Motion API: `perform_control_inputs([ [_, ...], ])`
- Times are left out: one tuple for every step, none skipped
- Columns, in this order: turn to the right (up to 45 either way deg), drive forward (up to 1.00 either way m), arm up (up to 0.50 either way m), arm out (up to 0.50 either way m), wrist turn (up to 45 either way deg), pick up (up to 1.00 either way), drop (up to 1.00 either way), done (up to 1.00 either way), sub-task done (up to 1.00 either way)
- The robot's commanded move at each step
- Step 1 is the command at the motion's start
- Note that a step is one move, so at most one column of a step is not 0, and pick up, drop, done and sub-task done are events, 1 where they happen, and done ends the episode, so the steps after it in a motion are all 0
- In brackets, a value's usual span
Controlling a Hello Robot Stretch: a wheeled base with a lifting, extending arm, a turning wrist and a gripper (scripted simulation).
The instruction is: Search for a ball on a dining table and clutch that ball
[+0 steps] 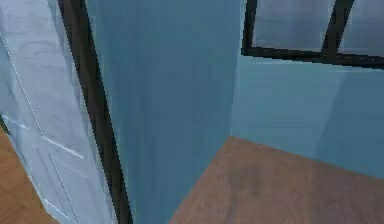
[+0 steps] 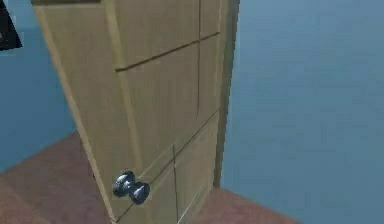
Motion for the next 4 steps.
perform_control_inputs([
  [-45.0,0.00,0.00,0.00,0.0,0.00,0.00,0.00,0.00],
  [-27.0,0.00,0.00,0.00,0.0,0.00,0.00,0.00,0.00],
  [0.0,0.40,0.00,0.00,0.0,0.00,0.00,0.00,0.00],
  [9.0,0.00,0.00,0.00,0.0,0.00,0.00,0.00,0.00],
])
